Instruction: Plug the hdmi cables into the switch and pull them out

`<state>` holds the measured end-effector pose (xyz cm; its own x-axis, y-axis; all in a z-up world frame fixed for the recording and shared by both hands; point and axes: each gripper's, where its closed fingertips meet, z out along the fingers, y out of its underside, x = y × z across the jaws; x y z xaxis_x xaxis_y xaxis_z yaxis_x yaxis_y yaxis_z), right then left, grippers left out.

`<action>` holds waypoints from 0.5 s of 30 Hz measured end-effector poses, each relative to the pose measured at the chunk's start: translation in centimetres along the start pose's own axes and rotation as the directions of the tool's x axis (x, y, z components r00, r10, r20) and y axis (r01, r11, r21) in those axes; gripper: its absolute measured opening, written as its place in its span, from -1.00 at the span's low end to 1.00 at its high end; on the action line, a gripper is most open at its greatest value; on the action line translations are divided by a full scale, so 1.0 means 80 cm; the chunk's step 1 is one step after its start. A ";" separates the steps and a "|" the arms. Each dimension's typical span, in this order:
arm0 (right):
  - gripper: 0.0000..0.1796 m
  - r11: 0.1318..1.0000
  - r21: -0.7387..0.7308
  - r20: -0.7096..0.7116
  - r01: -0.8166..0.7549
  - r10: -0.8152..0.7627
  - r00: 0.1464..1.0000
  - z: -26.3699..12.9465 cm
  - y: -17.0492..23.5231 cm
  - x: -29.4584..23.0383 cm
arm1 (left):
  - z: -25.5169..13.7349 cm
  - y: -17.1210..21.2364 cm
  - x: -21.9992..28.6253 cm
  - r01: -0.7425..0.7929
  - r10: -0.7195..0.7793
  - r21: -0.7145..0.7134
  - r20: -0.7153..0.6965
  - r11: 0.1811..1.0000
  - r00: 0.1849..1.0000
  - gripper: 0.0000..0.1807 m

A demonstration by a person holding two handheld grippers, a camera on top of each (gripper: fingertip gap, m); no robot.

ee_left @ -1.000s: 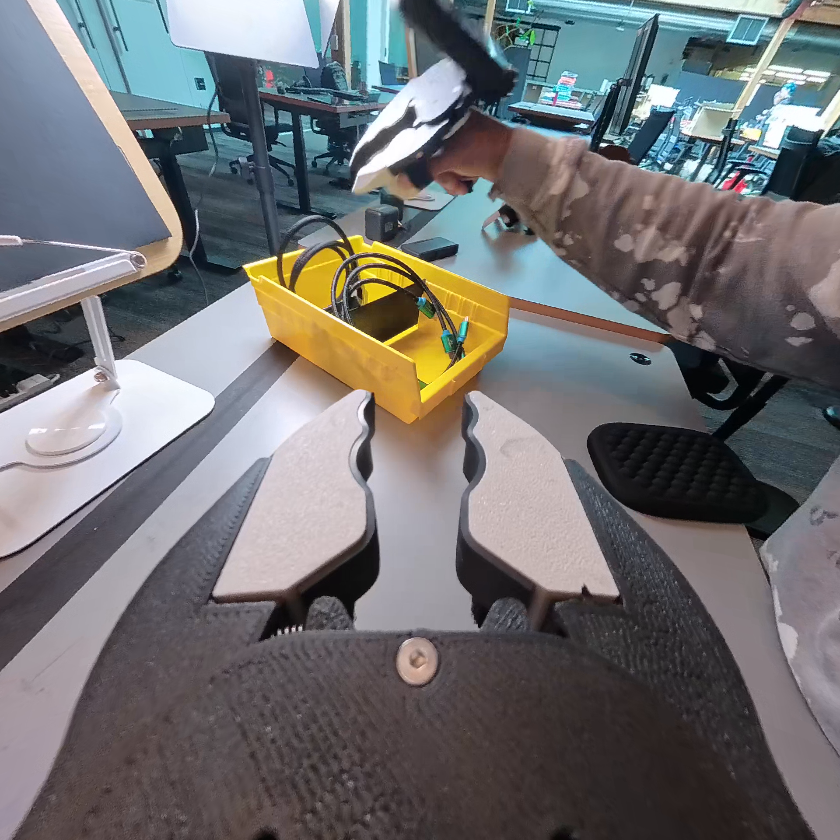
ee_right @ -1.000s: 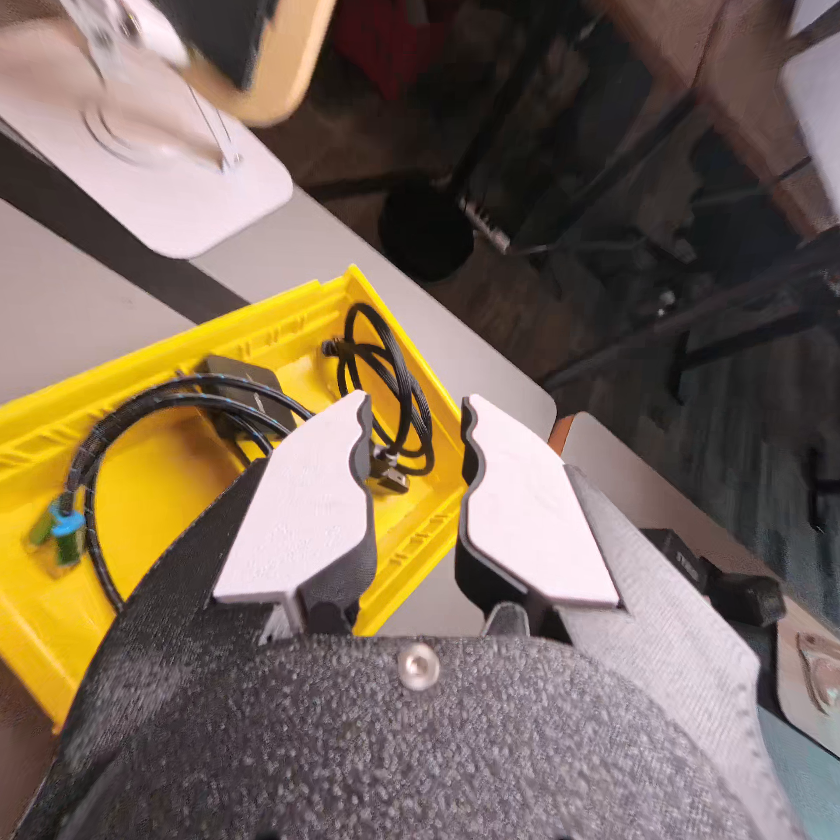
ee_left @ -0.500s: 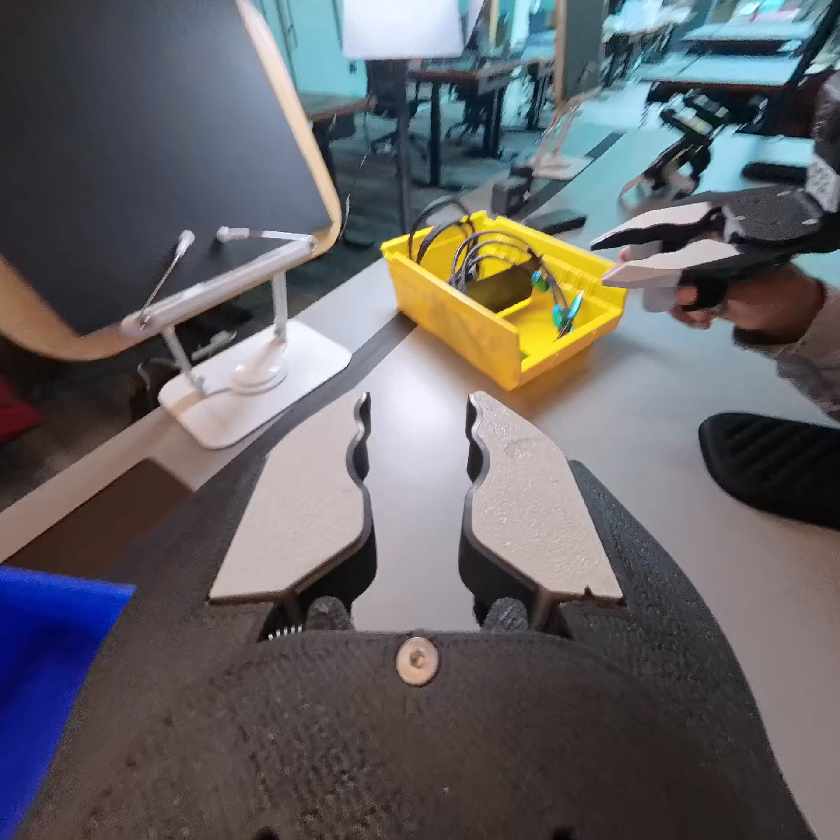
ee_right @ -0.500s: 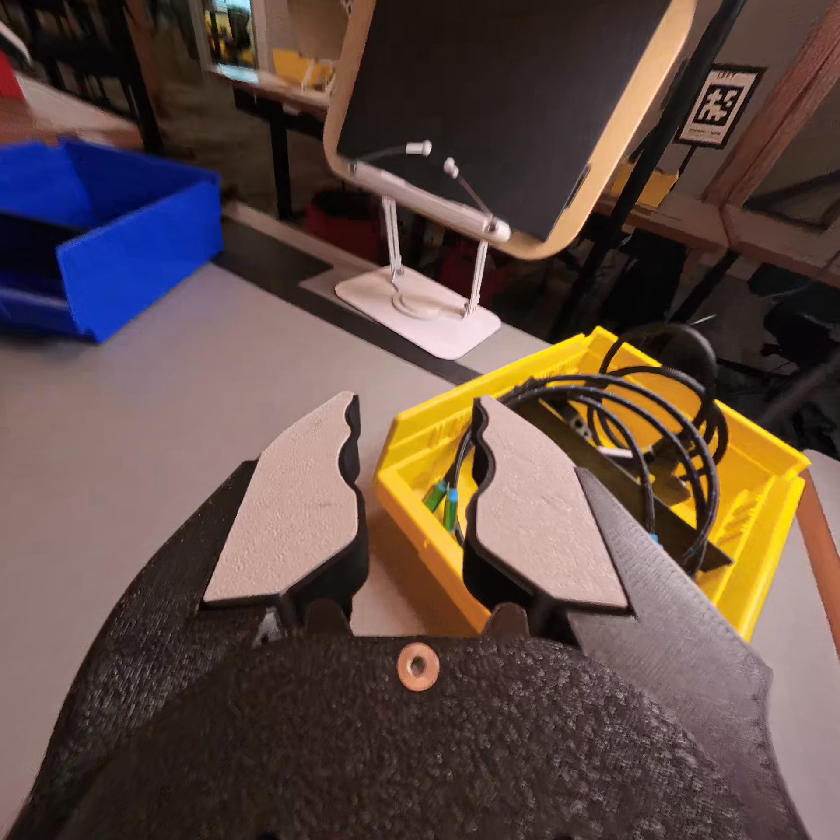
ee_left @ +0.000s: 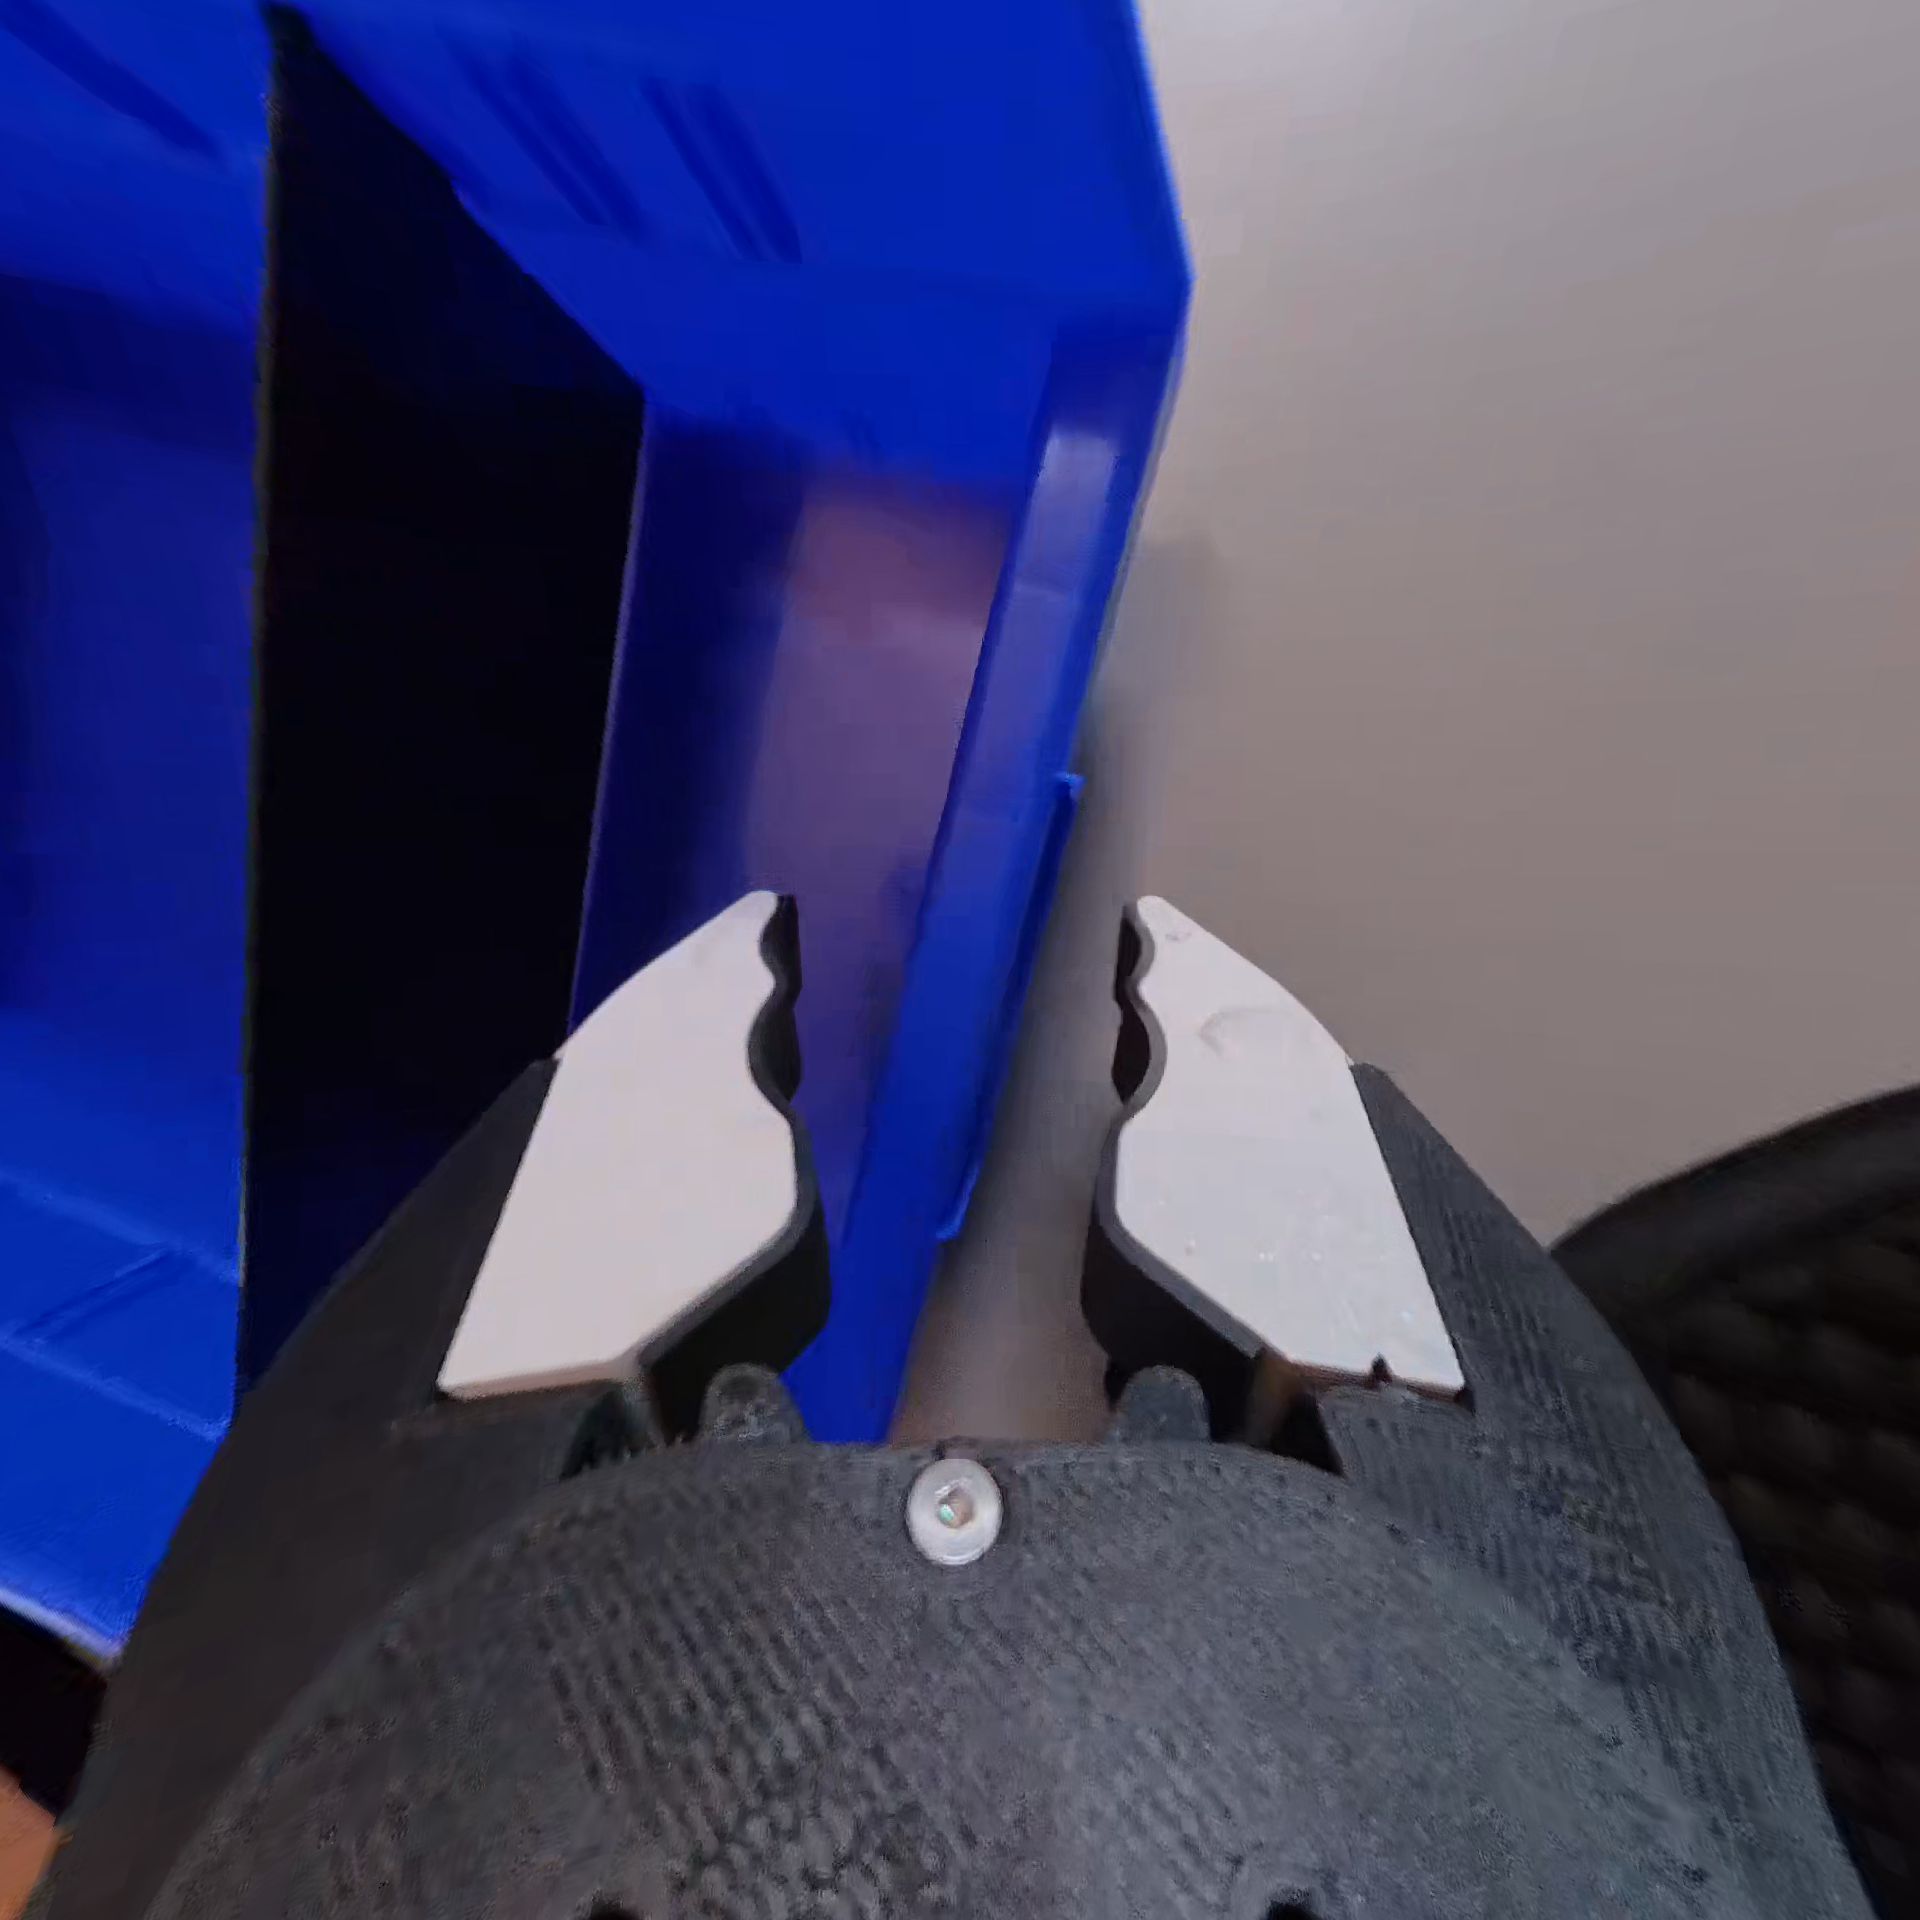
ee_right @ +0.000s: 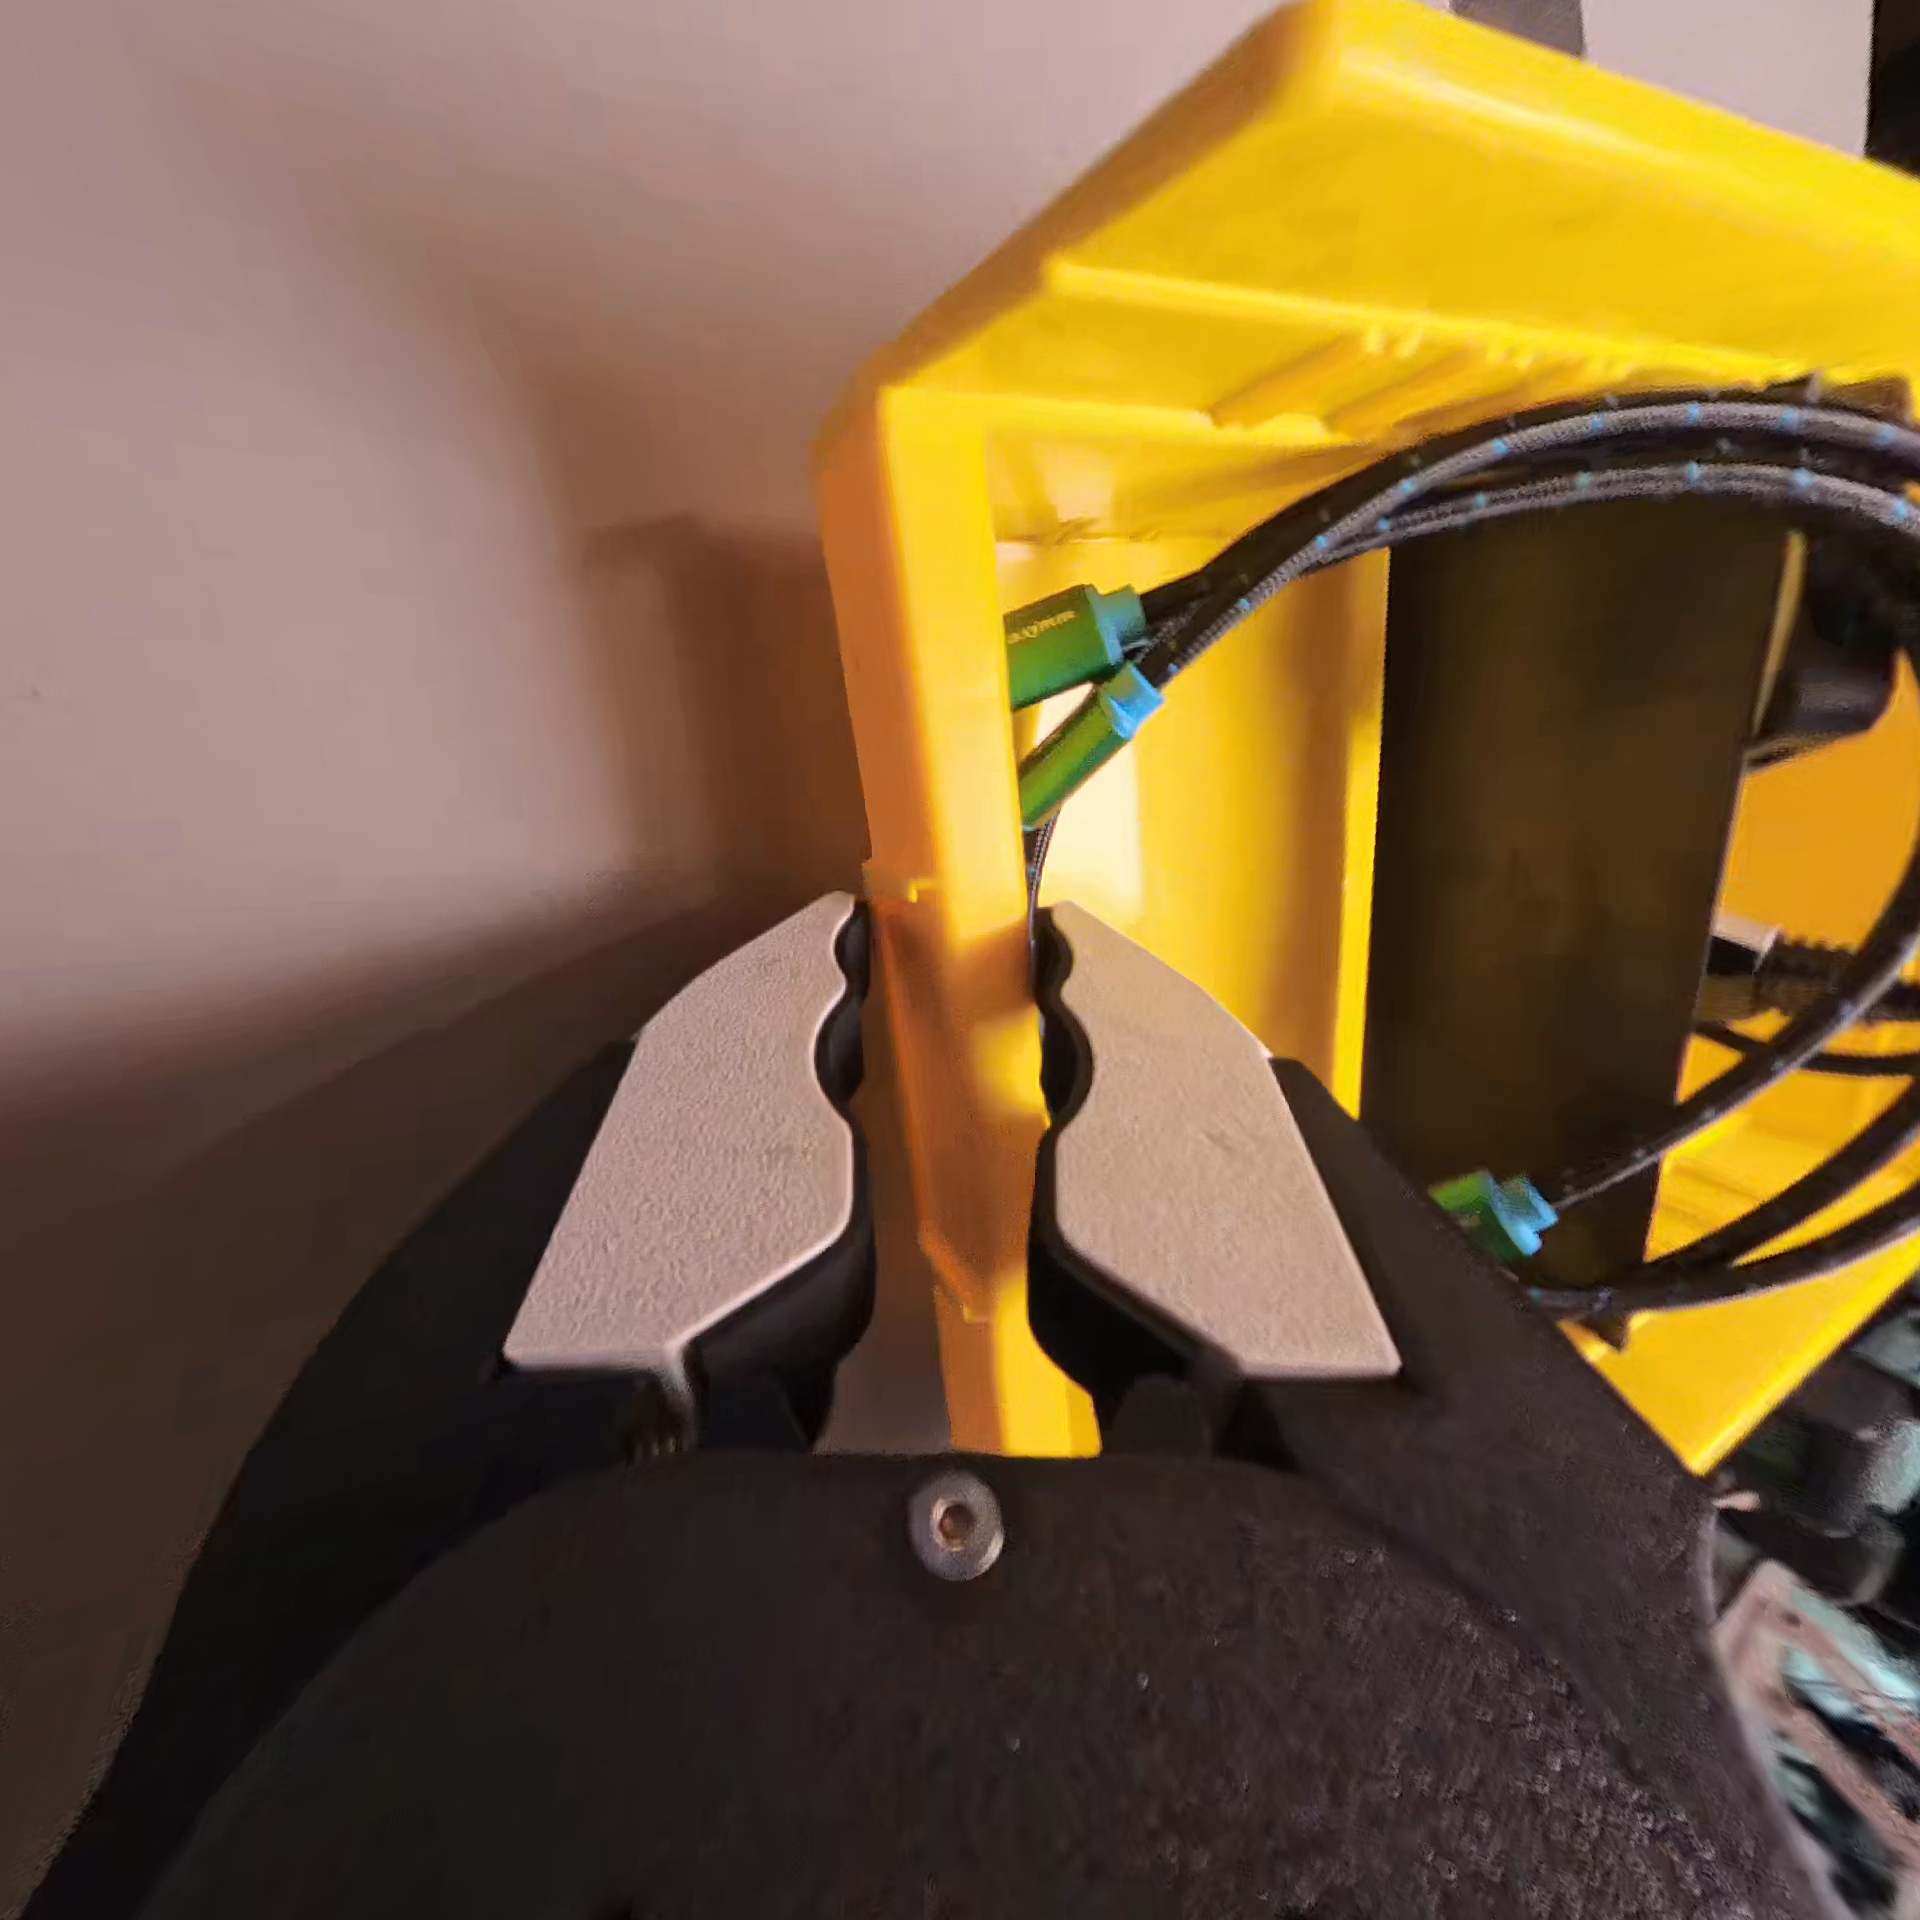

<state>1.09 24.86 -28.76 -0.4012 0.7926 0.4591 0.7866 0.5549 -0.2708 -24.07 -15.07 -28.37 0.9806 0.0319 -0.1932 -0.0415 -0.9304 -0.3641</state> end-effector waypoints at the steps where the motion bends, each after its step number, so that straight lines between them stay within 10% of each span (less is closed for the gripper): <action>1: -0.68 0.999 -0.009 -0.016 0.040 -0.040 0.999 0.001 -0.003 0.000 | 0.009 0.003 -0.002 -0.034 0.034 -0.028 0.021 0.999 0.999 -0.45; 15: -0.67 0.929 0.213 -0.028 0.302 -0.304 0.952 -0.057 -0.053 -0.131 | 0.034 -0.079 0.100 -0.384 0.386 0.081 0.000 0.920 0.923 -0.69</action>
<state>4.13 13.04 -28.55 -0.6077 0.5793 0.5432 0.5094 0.8091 -0.2929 -16.51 -7.96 -30.06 0.8888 -0.3295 -0.3186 -0.4306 -0.8384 -0.3342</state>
